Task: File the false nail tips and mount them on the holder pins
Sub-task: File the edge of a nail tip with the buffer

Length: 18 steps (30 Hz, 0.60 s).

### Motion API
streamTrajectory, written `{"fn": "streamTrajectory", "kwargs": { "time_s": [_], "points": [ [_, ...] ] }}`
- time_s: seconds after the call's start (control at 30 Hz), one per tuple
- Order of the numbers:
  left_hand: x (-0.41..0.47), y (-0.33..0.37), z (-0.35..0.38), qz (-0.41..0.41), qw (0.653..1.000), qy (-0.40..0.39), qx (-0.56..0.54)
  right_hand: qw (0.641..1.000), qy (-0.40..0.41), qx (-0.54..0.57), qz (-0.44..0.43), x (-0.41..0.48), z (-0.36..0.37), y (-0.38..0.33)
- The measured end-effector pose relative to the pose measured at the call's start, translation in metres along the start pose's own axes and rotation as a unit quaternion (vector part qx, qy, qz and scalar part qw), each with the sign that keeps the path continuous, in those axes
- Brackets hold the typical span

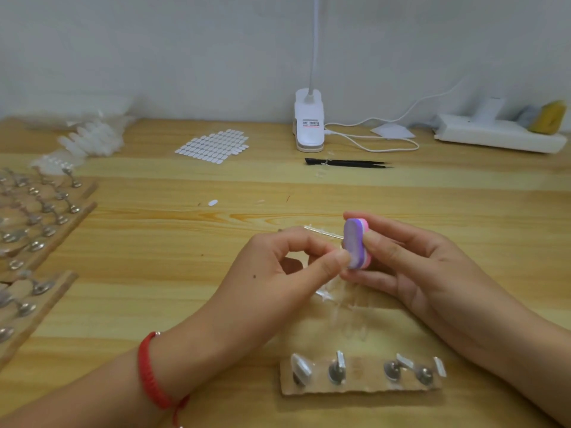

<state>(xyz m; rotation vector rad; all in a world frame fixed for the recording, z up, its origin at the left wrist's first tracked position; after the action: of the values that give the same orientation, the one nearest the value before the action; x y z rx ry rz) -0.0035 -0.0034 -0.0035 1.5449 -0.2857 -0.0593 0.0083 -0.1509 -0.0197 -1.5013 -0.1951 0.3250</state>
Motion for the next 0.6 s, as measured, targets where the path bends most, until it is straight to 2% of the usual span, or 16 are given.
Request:
{"fn": "streamTrajectory", "kwargs": {
  "time_s": [0.1, 0.23, 0.37, 0.43, 0.53, 0.6],
  "points": [
    [0.0008, -0.0016, -0.0047, -0.009, 0.999, 0.027, -0.015, 1.000, -0.021, -0.020, -0.003, -0.0012, 0.0049, -0.0011],
    [0.0001, -0.0022, -0.0006, -0.008, 1.000, 0.013, -0.002, 1.000, 0.015, 0.011, 0.000, 0.0000, 0.0003, 0.0020],
    [0.0003, -0.0015, -0.0054, -0.022, 0.998, 0.040, -0.042, 0.999, -0.030, -0.010, 0.006, -0.0013, 0.0059, -0.0004],
    [0.0006, -0.0027, -0.0065, -0.027, 0.998, 0.044, -0.035, 1.000, -0.024, -0.015, 0.003, -0.0003, 0.0064, -0.0001],
    [0.0010, -0.0045, -0.0026, -0.039, 0.999, 0.017, -0.019, 1.000, 0.004, 0.003, 0.008, 0.0004, 0.0021, 0.0030],
    [0.0018, -0.0053, -0.0037, -0.049, 0.998, 0.011, -0.027, 1.000, -0.007, 0.015, 0.011, -0.0003, 0.0015, 0.0018]
  ]
}}
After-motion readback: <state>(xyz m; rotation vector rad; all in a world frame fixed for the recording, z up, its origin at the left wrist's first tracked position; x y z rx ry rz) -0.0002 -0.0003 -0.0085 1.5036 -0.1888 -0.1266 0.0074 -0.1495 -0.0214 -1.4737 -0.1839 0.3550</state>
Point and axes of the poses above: each hand's wrist, its own x-axis towards the middle knuckle, its own z-axis out of the palm, y = z × x, the point moved 6 cm from there along x, towards the middle knuckle, and after that the axes turned 11 degrees about -x, right-handed, at the moved point
